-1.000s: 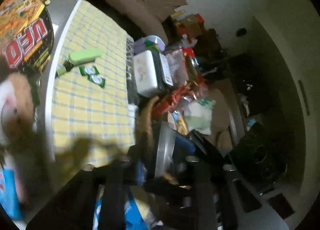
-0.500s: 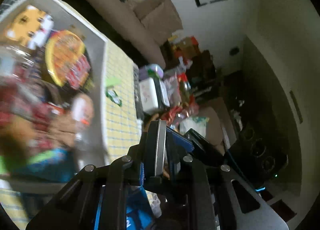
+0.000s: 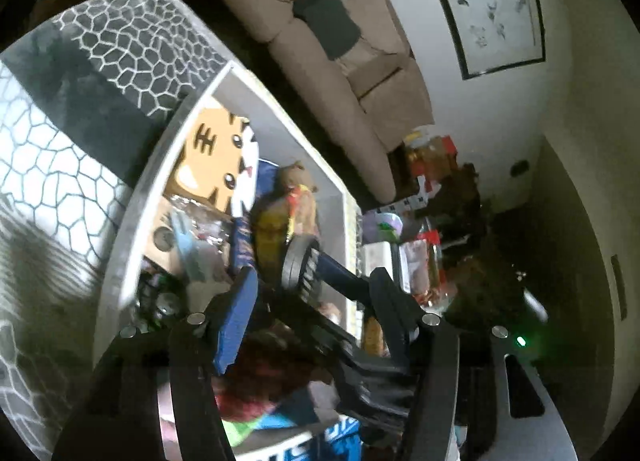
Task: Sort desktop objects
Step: 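Carry the tin over the white box and open the right gripper, then move the right gripper back to the green Centrum sachets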
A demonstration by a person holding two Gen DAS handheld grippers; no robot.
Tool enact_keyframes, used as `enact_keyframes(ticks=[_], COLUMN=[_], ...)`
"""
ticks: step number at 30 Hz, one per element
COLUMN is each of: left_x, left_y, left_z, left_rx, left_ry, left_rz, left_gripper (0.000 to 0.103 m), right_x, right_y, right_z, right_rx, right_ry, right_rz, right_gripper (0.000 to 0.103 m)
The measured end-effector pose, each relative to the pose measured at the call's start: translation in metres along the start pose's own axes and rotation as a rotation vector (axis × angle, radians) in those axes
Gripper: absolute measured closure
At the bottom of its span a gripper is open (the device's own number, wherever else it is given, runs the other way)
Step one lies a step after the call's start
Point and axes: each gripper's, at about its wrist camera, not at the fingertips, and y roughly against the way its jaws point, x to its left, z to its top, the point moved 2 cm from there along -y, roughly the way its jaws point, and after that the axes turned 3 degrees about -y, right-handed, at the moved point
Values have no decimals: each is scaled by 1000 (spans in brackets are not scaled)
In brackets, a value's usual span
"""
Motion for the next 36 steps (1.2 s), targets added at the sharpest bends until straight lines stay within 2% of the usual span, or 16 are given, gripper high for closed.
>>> enact_keyframes(ticks=[6, 11, 13, 15, 16, 21, 22, 24, 28, 30, 36], left_x=[26, 38, 38, 35, 33, 12, 4, -12, -59, -82, -139], left_y=[-23, -23, -20, -15, -13, -7, -8, -12, -36, -53, -108], left_z=[-1, -1, -1, -2, -3, -11, -14, -20, -39, -50, -80], left_rx=[34, 24, 18, 14, 10, 7, 10, 18, 66, 96, 173], left_ry=[34, 55, 51, 44, 41, 16, 3, -26, -131, -179, -317], left_rz=[10, 9, 12, 17, 21, 34, 37, 49, 79, 92, 134], left_gripper=[44, 43, 43, 43, 42, 39, 38, 30, 30, 30, 30], right_x=[-7, -12, -14, -18, -20, -34, -38, -47, -79, -104, -180], right_y=[-66, -94, -96, -89, -85, -31, -14, 15, 77, 111, 176], right_z=[2, -1, -4, -7, -7, -7, -9, -12, -27, -44, -99], right_rx=[116, 171, 174, 161, 151, 61, 45, 16, -39, -63, -79], right_ry=[2, -16, -28, -53, -66, -132, -141, -161, -201, -231, -347], right_rz=[-65, -93, -106, -99, -92, -53, -56, -54, -76, -115, -193], right_gripper=[46, 46, 43, 31, 29, 27, 27, 27, 27, 27, 27])
